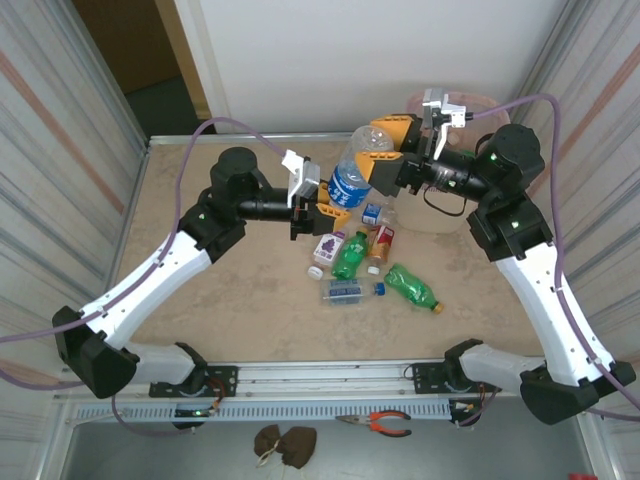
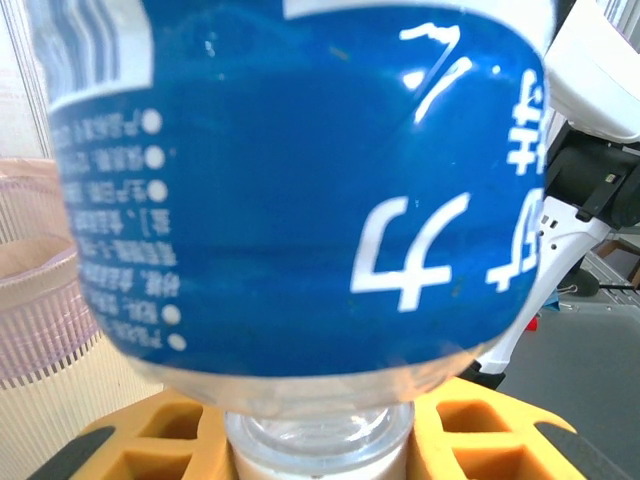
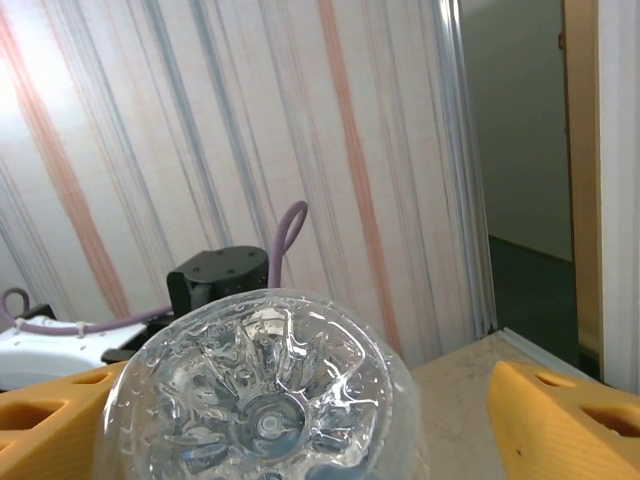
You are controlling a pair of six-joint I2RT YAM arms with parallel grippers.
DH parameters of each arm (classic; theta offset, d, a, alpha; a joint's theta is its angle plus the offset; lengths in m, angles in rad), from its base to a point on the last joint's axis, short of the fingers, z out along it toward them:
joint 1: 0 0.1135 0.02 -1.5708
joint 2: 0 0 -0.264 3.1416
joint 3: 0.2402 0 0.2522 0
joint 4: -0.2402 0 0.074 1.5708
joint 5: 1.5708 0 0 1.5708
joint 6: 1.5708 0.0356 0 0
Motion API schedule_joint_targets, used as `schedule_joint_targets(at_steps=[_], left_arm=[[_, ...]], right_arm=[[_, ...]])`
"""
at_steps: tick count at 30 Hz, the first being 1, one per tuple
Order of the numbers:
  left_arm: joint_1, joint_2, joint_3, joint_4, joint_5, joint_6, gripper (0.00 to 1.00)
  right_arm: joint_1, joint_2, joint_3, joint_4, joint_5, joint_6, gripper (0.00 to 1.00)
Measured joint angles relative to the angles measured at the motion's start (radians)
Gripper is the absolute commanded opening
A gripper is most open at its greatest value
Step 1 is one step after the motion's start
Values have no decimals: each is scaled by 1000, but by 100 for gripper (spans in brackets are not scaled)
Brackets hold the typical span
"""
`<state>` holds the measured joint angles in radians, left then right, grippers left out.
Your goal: Put the plastic bottles in the bin
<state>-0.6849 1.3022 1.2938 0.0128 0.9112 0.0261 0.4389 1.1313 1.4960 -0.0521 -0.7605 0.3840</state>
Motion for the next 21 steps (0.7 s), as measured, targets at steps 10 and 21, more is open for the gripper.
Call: schedule_joint_targets(at_steps=[10, 21], left_arm=[[0, 0, 0, -12, -22, 0, 36], [0, -1, 0, -9, -45, 8, 64]], right_arm=[[12, 9, 3, -2, -3, -3, 65], [11, 9, 3, -26, 35, -23, 60]])
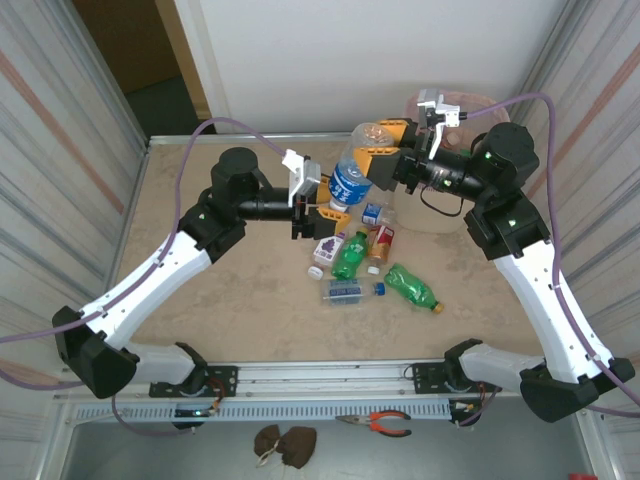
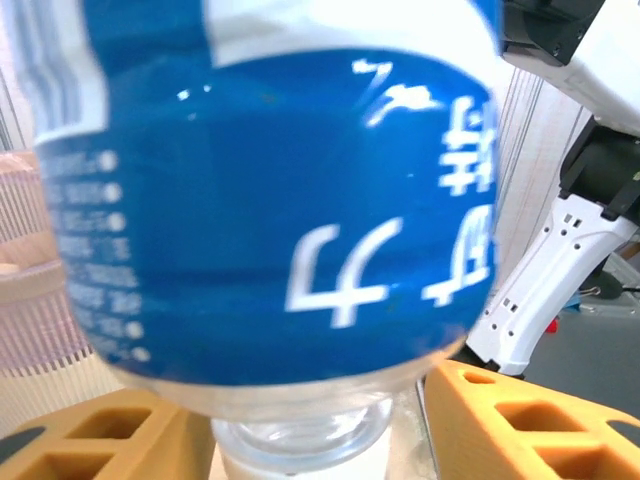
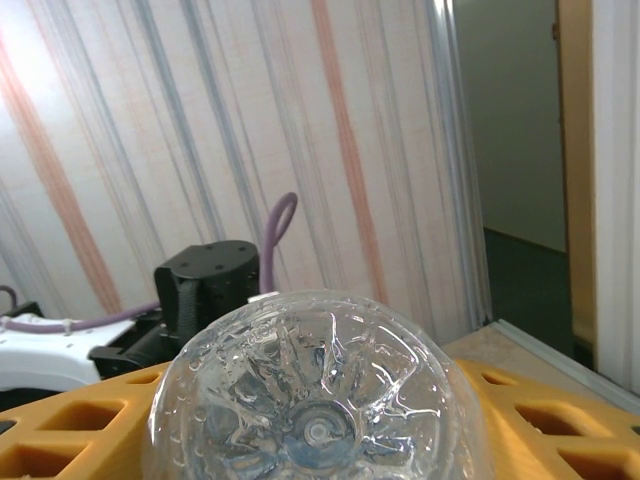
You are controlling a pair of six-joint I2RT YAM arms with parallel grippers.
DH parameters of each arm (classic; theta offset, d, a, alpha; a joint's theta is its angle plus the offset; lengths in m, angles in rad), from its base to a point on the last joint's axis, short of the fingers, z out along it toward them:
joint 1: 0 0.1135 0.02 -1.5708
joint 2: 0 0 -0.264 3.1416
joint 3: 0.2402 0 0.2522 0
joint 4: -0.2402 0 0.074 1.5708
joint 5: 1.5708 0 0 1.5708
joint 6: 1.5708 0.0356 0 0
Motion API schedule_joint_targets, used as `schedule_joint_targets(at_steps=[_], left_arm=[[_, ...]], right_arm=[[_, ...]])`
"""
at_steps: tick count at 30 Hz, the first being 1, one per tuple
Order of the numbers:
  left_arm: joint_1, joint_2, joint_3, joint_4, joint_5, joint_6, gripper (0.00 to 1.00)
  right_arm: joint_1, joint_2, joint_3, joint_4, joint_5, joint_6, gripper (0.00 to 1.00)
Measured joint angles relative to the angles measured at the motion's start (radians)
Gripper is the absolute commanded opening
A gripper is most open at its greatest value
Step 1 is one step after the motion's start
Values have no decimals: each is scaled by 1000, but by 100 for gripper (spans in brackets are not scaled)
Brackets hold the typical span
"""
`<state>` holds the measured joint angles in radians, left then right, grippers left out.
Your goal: Put the plastic bottles in the bin
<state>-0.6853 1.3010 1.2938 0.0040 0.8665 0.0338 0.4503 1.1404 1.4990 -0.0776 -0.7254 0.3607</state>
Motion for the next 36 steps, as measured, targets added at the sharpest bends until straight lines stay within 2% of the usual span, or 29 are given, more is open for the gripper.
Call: schedule_joint_targets(at_steps=[8, 14, 17, 24, 30, 34, 36], left_arm=[[2, -49, -37, 0, -68, 8, 72], [1, -83, -66, -7, -79, 11, 73], [2, -101, -71, -7, -84, 16, 73], [1, -117, -77, -16, -87, 20, 73], [1, -124, -85, -31, -101, 23, 73], [1, -128, -95, -34, -109, 23, 73], [2, -128, -97, -33, -110, 23, 73]], right_arm=[[-56, 0, 10, -45, 53, -11, 59], [-233, 35, 52, -58, 130, 8, 57], [-335, 71, 67, -59, 183, 63, 59], [-522, 192, 78, -65, 370, 233, 51], [-578, 303, 84, -95, 554, 375, 46], [-582, 380, 105, -107, 627, 484, 48], [-581, 413, 111, -107, 652, 546, 46]])
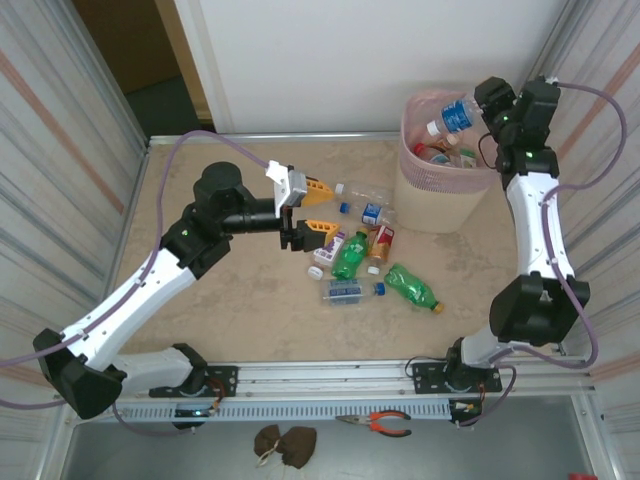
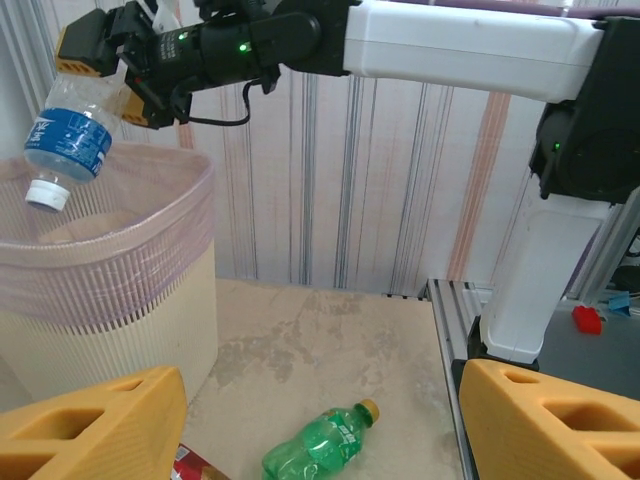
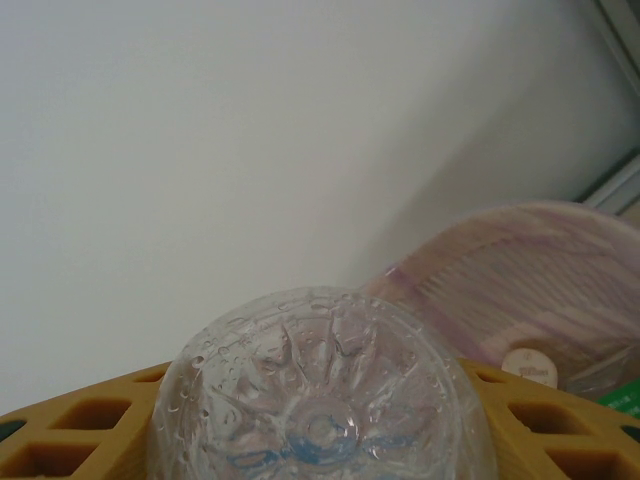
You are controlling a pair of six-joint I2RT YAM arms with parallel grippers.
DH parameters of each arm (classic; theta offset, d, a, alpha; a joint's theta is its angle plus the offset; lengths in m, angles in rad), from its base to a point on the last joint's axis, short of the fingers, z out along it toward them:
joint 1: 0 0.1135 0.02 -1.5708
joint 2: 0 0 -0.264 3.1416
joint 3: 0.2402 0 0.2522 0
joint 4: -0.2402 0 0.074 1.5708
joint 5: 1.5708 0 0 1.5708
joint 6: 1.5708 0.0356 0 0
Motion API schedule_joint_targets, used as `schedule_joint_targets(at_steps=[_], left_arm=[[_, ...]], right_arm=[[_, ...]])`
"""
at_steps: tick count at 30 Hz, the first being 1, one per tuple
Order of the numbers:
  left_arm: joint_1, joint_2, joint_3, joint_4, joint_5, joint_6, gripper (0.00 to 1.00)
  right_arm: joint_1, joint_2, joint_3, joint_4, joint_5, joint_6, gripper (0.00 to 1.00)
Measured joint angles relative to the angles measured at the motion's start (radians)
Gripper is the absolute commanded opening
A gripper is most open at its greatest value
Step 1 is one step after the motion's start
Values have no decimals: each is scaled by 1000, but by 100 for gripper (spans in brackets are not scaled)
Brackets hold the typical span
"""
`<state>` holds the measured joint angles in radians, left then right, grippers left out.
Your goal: Put the plastic bottles in the bin
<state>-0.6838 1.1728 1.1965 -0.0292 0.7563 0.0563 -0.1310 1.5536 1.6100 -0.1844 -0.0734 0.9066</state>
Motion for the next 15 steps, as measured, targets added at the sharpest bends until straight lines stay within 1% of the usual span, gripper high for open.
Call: schedule_joint_targets(at_steps=[3, 9, 15], left_arm=[[0, 0, -4, 1, -3, 0, 73], [0, 0, -20, 4, -10, -2, 72], [2, 3, -30, 12, -10, -13, 72]], right_arm=[[12, 49, 21, -37, 74, 86, 45], [64, 192, 213, -206, 246, 247, 46], [115, 286, 331, -317, 360, 348, 51]])
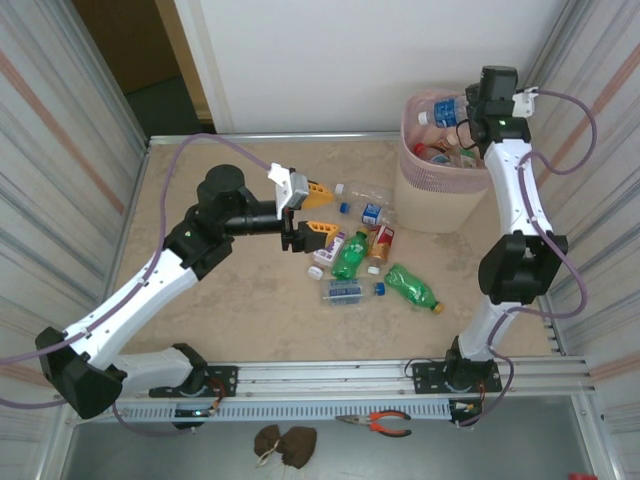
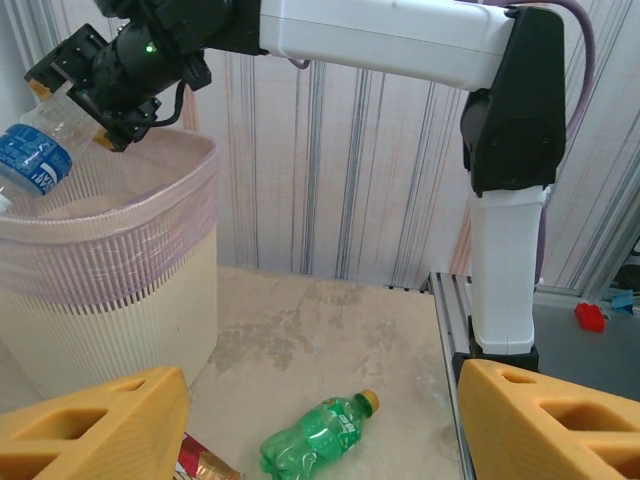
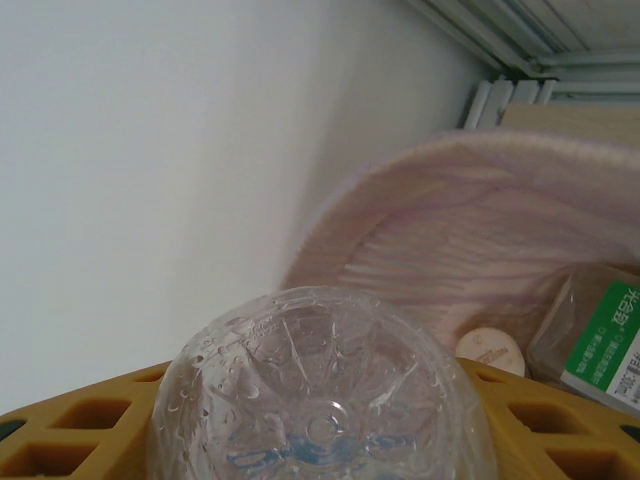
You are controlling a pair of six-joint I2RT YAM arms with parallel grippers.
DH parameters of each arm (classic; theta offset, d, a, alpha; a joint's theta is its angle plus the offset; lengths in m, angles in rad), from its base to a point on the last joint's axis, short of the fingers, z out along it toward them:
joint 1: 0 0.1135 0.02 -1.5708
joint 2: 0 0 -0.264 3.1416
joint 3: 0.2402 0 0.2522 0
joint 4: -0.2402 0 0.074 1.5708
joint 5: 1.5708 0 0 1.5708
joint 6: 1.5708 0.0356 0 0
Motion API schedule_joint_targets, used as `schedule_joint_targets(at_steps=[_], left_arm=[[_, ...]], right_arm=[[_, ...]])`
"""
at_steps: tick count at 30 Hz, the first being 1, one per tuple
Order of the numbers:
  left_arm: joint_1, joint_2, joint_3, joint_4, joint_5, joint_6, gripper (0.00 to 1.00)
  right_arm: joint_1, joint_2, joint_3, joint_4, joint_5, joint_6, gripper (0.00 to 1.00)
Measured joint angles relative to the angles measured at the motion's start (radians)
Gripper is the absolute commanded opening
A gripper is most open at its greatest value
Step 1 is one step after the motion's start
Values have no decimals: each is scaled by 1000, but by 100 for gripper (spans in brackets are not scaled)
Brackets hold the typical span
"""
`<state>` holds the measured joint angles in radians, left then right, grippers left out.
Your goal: Put the plastic bottles in the bin
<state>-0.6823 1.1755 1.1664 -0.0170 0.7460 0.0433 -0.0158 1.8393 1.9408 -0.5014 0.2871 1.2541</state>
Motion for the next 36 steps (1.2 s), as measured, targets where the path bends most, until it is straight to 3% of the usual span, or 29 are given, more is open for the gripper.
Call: schedule_joint_targets(at_steps=[12, 16, 21, 36], left_arm=[[0, 0, -34, 14, -15, -25, 71], [0, -6, -49, 16, -19, -40, 71], [0, -34, -58, 19, -37, -45, 71], [0, -56, -58, -6, -80, -35, 72]], right_arm=[[50, 159, 96, -117, 110, 63, 64], [54, 208, 129, -160, 129, 71, 77], [53, 262, 219, -230, 133, 66, 84], [-23, 171, 243, -339, 132, -44, 91]])
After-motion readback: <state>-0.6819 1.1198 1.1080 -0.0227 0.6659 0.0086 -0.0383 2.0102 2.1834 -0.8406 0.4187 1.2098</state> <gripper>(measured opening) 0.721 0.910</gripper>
